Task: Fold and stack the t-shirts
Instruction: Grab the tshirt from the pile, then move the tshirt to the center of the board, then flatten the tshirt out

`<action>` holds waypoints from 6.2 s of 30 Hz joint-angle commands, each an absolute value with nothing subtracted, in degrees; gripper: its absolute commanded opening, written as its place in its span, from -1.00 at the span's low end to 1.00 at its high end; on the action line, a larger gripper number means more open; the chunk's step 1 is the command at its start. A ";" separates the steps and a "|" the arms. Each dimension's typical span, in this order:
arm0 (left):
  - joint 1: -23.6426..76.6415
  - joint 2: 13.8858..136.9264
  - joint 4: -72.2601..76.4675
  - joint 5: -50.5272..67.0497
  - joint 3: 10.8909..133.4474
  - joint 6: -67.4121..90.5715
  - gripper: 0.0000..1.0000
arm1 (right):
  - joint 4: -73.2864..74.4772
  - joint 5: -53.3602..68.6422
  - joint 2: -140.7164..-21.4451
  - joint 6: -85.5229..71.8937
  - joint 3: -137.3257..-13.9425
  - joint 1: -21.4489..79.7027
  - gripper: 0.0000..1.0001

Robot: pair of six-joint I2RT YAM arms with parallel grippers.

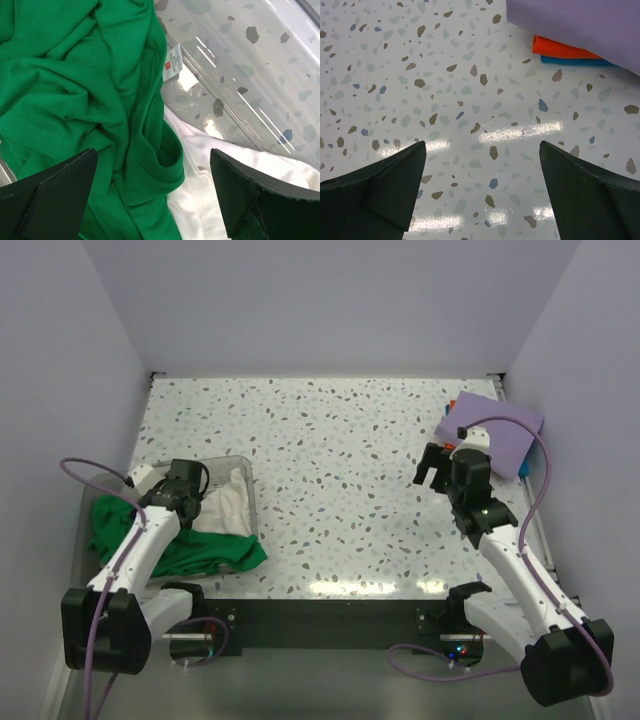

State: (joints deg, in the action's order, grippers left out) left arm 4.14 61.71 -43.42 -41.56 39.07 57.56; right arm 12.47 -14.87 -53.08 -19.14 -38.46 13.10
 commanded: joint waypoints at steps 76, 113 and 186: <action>22.50 91.31 23.98 34.35 120.22 49.19 -1.00 | 13.53 -19.33 -58.18 -16.88 -52.12 13.09 0.98; 27.33 97.73 -25.92 2.81 73.30 29.71 1.00 | 8.44 3.60 -86.37 -15.21 -60.46 13.71 0.88; 28.39 97.92 -18.37 5.53 68.57 28.56 0.57 | 25.75 20.84 -96.85 -22.94 -71.45 25.22 0.33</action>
State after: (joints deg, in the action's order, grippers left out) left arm 28.27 101.19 -18.31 6.00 72.23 26.17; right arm 29.28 21.96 -95.50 -24.29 -67.48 23.46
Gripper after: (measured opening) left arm 0.792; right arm 0.666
